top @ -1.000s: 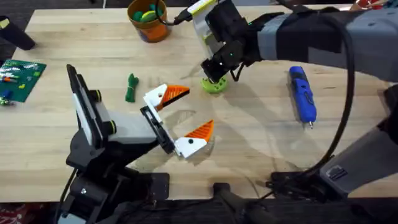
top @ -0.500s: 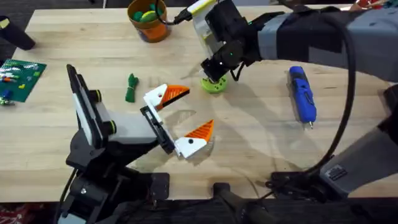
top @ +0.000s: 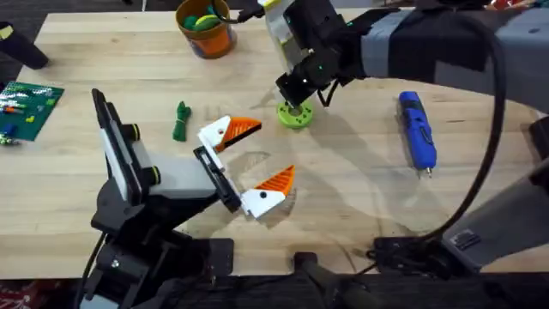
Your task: Pick up the gripper from the table and insert it into the empty holder that is missing its gripper. Then pick up a screw, insert it into the mounting hole, and use the screwdriver to tighten it. Finally, clean up the table by picking up the vegetable and placing it into the bucket.
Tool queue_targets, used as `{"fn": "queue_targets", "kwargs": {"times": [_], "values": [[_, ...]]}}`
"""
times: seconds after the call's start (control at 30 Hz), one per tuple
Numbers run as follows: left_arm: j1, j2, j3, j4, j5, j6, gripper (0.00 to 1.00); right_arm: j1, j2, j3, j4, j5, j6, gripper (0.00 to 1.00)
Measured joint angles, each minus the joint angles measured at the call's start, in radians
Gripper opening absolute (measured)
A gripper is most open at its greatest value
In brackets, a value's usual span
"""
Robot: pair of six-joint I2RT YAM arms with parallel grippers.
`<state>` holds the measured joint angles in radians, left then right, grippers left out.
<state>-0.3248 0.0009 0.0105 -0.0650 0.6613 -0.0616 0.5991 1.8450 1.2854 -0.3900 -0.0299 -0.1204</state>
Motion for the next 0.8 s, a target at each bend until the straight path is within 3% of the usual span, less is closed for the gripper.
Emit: {"fn": "queue_targets", "kwargs": {"times": [0.03, 0.17, 0.27, 0.3, 0.33, 0.47, 0.53, 0.67, 0.8], "values": [[0.000, 0.000, 0.000, 0.000, 0.000, 0.000, 0.986, 0.000, 0.000, 0.000, -0.002, 0.000, 0.002, 0.038], [0.000, 0.000, 0.000, 0.000, 0.000, 0.000, 0.986, 0.000, 0.000, 0.002, -0.044, 0.000, 0.002, 0.489], [0.000, 0.000, 0.000, 0.000, 0.000, 0.000, 0.986, 0.000, 0.000, 0.002, -0.086, 0.000, 0.007, 0.881], [0.000, 0.000, 0.000, 0.000, 0.000, 0.000, 0.986, 0.000, 0.000, 0.002, -0.096, 0.000, 0.001, 0.965], [0.000, 0.000, 0.000, 0.000, 0.000, 0.000, 0.986, 0.000, 0.000, 0.002, -0.098, 0.000, 0.000, 0.985], [0.000, 0.000, 0.000, 0.000, 0.000, 0.000, 0.987, 0.000, 0.000, 0.002, -0.098, 0.000, 0.001, 0.961], [0.000, 0.000, 0.000, 0.000, 0.000, 0.000, 0.986, 0.000, 0.000, 0.002, -0.098, -0.001, -0.001, 0.811], [0.000, 0.000, 0.000, 0.000, 0.000, 0.000, 0.986, 0.000, 0.005, 0.002, -0.098, 0.000, 0.000, 0.351], [0.000, 0.000, 0.000, 0.000, 0.000, 0.000, 0.986, 0.000, 0.009, 0.002, -0.097, 0.000, 0.001, 0.297]]}}
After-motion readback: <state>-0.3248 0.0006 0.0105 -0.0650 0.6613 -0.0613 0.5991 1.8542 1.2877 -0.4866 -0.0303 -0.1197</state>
